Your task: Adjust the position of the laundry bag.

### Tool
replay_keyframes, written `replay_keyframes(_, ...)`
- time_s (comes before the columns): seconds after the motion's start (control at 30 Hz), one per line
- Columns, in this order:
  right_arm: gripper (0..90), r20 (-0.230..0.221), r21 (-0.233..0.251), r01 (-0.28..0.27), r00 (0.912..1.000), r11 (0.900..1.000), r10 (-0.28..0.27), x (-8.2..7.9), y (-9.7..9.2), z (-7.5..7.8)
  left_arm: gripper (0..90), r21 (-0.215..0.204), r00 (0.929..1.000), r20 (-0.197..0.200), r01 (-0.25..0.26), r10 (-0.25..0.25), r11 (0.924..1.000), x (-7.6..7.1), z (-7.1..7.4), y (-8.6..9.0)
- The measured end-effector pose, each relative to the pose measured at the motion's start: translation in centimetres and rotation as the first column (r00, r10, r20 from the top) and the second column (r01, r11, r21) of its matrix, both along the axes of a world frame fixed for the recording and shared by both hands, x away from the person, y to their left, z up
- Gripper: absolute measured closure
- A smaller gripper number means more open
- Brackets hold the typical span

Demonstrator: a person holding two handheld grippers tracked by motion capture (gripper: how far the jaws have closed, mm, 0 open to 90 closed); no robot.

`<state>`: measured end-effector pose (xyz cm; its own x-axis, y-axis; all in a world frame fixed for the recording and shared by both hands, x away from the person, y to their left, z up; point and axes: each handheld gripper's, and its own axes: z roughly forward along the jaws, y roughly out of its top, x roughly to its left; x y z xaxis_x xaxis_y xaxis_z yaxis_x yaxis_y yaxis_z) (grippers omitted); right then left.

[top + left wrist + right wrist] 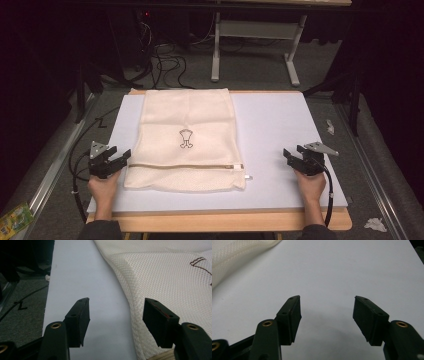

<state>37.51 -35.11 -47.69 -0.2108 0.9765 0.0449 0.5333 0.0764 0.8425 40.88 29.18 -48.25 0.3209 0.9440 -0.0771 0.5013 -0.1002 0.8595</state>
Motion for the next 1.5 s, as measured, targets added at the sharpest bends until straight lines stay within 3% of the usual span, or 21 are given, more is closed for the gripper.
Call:
replay_keyframes(0.67,40.4,-0.002,-0.009,-0.007,1.0,0.9999,0.007,0.04,0.09,-0.01,38.6,0.003,1.0,-0.006,0.004,-0.004,1.0,0.06,-0.01,-0.04)
replay_keyframes(0.8,39.6,-0.001,-0.012,-0.005,1.0,0.9999,0.005,0.03,0.14,0.0,38.6,0.017,0.9999,-0.009,0.011,-0.011,0.9998,0.13,-0.01,-0.19)
replay_keyframes(0.93,41.1,0.001,-0.005,-0.007,1.0,1.0,0.007,0.02,0.08,0.04,38.4,0.065,0.9994,-0.002,0.033,-0.033,0.9973,0.04,0.05,-0.74)
replay_keyframes(1.03,41.0,-0.002,-0.018,-0.011,0.9999,0.9998,0.011,0.1,0.14,0.06,38.4,0.024,0.9997,-0.001,0.025,-0.025,0.9994,0.07,0.06,-0.29)
replay_keyframes(1.13,40.9,-0.007,0.002,-0.004,1.0,1.0,0.004,0.13,0.0,0.09,36.2,-0.017,0.9998,-0.016,0.012,-0.012,0.9998,0.24,0.06,0.18)
replay_keyframes(1.3,39.8,-0.003,0.057,0.01,0.9999,0.9983,-0.01,0.13,-0.63,0.15,38.8,0.004,0.9997,-0.025,0.003,-0.003,1.0,0.39,0.08,-0.03)
replay_keyframes(1.37,40.0,-0.005,0.057,0.012,0.9999,0.9983,-0.011,0.19,-0.66,0.16,38.7,-0.002,0.9996,-0.025,0.01,-0.01,1.0,0.4,0.13,0.01)
replay_keyframes(1.43,41.5,-0.016,0.06,0.01,0.9998,0.9981,-0.009,0.3,-0.56,0.25,38.6,-0.035,0.9997,-0.023,0.012,-0.013,0.9993,0.36,0.36,0.12)
replay_keyframes(1.5,43.5,-0.02,0.067,0.009,0.9998,0.9977,-0.008,0.29,-0.49,0.43,38.7,-0.033,0.9997,-0.021,0.012,-0.012,0.9994,0.35,0.73,0.11)
